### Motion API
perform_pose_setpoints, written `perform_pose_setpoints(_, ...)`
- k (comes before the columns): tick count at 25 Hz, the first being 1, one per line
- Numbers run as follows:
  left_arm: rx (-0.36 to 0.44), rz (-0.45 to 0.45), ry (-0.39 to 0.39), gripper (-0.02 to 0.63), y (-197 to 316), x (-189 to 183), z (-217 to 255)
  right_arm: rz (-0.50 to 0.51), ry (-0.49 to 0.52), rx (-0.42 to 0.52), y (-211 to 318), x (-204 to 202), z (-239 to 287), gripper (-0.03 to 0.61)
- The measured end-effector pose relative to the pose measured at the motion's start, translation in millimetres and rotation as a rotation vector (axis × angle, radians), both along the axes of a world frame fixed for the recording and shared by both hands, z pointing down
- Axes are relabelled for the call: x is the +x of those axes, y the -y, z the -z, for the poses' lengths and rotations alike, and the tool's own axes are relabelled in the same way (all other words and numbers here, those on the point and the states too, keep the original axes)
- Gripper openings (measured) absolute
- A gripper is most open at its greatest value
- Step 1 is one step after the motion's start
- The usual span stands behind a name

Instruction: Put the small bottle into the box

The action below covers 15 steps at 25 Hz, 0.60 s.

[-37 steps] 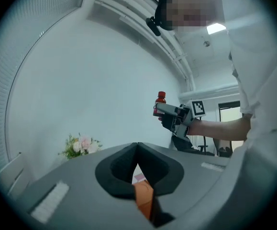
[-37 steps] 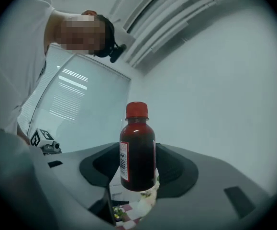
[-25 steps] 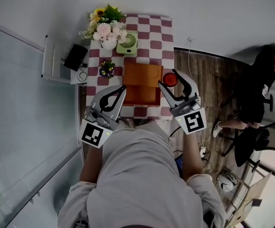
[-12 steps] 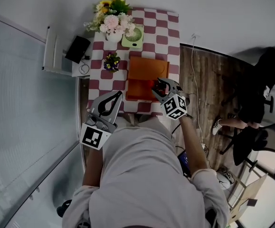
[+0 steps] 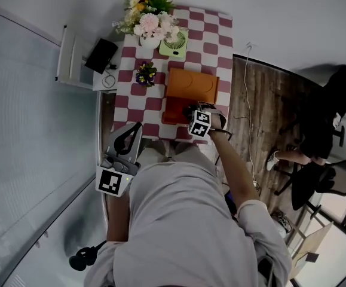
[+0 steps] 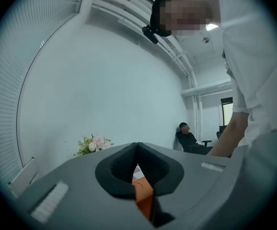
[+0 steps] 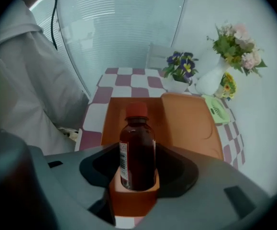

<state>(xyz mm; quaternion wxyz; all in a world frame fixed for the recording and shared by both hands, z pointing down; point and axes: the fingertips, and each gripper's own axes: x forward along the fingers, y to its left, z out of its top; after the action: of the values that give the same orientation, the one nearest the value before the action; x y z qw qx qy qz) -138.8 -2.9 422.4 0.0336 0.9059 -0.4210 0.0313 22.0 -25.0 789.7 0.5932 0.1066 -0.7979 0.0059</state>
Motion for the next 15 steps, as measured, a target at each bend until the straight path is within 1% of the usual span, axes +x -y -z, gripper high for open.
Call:
perform_pose_setpoints(4, -0.013, 0.015, 0.003, 0.0, -4.6, -4.8, -3.7, 0.02, -0.11, -0.092, -8.2, 2.8, -33.3, 0.224)
perform_pose_setpoints(7, -0.022, 0.018, 0.002, 0.0, -7.8, -4.3, -4.1, 0.031, -0.171, -0.121, -12.9, 7.0, -49.0, 0.224)
perform_pose_setpoints(10, -0.028, 0.014, 0.007, 0.0, -8.8, -4.5, -5.1, 0.025, -0.193, -0.134, -14.4, 7.2, -57.1, 0.225)
perform_pose_setpoints(15, -0.032, 0.008, 0.014, 0.0, -8.5, -5.4, -6.8, 0.016, -0.194, -0.145, -13.2, 3.9, -61.4, 0.227)
